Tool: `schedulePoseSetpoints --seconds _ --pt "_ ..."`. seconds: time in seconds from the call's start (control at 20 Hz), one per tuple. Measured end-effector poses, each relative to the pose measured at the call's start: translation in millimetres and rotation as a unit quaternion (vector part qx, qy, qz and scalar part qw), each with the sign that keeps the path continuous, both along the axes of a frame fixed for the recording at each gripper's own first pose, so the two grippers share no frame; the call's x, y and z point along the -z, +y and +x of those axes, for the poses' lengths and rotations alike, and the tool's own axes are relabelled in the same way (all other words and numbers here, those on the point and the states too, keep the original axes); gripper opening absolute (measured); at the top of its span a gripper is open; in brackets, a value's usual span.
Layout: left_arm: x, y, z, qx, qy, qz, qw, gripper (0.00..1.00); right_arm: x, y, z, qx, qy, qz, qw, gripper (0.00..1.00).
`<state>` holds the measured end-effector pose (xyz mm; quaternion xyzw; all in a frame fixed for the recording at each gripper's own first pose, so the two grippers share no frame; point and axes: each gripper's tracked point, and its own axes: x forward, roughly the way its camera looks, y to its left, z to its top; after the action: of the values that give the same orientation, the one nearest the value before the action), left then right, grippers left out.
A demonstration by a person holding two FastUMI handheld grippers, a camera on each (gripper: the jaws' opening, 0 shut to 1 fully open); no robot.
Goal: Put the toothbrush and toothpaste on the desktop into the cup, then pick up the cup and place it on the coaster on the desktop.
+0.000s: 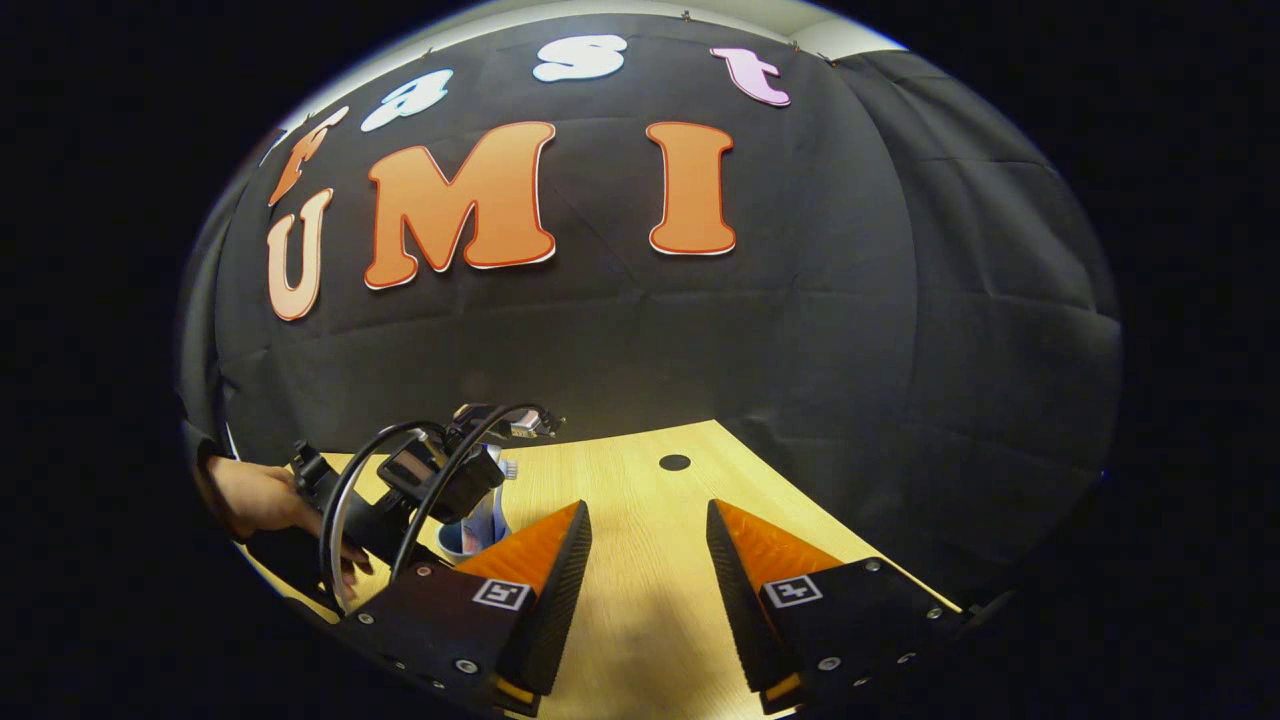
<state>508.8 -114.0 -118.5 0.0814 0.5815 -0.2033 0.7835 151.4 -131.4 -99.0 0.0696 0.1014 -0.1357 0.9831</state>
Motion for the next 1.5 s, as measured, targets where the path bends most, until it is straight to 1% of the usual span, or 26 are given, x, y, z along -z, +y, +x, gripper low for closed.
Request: schedulePoseSetpoints --seconds 0.05,0.1,0.2,0.25,0.3,0.35,0.4,0.6,0.7,0.85,0.95,1.1,1.3,1.5 --pt "-1 1 4 0.0 -0.007 0.003 1.0 0.39 0 1 0 -0.001 0.001 -0.002 1.0 0.71" --pt "-2 2 6 0.0 -0.01 0.004 1.0 0.56 1 2 -2 -0.002 0.001 -0.003 1.0 0.66" --pt "-6 2 15 0.001 -0.021 0.002 1.0 0.72 0 5 -3 -0.003 0.001 -0.001 1.0 0.66" --pt "-9 2 19 0.002 -0.026 0.004 1.0 0.75 -1 6 -2 -0.004 0.0 -0.001 1.0 0.71" --pt "-10 1 23 0.002 -0.028 0.002 1.0 0.84 -2 8 -3 -0.004 -0.001 -0.001 1.0 0.71" --pt "-12 -1 26 0.0 -0.029 -0.001 1.0 0.9 -3 8 -3 -0.005 -0.002 -0.001 1.0 0.71" --pt "-16 0 16 -0.001 -0.032 -0.006 0.999 0.94 -3 10 -3 -0.006 -0.002 -0.002 1.0 0.71" --pt "-31 2 9 -0.009 -0.043 -0.026 0.999 0.93 -9 15 -7 -0.013 -0.006 -0.01 1.0 0.71" --pt "-40 1 7 -0.002 -0.054 -0.038 0.998 0.94 -11 17 -11 -0.017 -0.005 -0.015 1.0 0.71" --pt "-57 6 8 -0.005 -0.087 -0.048 0.995 0.93 -18 20 -15 -0.021 -0.009 -0.019 1.0 0.72" --pt "-66 2 2 -0.011 -0.1 -0.072 0.992 0.94 -23 23 -18 -0.021 -0.014 -0.016 1.0 0.72" --pt "-84 -10 -8 -0.021 -0.124 -0.131 0.983 0.94 -27 28 -24 -0.025 -0.019 -0.018 0.999 0.72" --pt "-99 -4 -19 -0.034 -0.161 -0.152 0.975 0.93 -31 34 -35 -0.033 -0.021 -0.013 0.999 0.72" --pt "-117 2 -28 -0.05 -0.207 -0.174 0.962 0.94 -30 41 -49 -0.036 -0.022 -0.003 0.999 0.72"
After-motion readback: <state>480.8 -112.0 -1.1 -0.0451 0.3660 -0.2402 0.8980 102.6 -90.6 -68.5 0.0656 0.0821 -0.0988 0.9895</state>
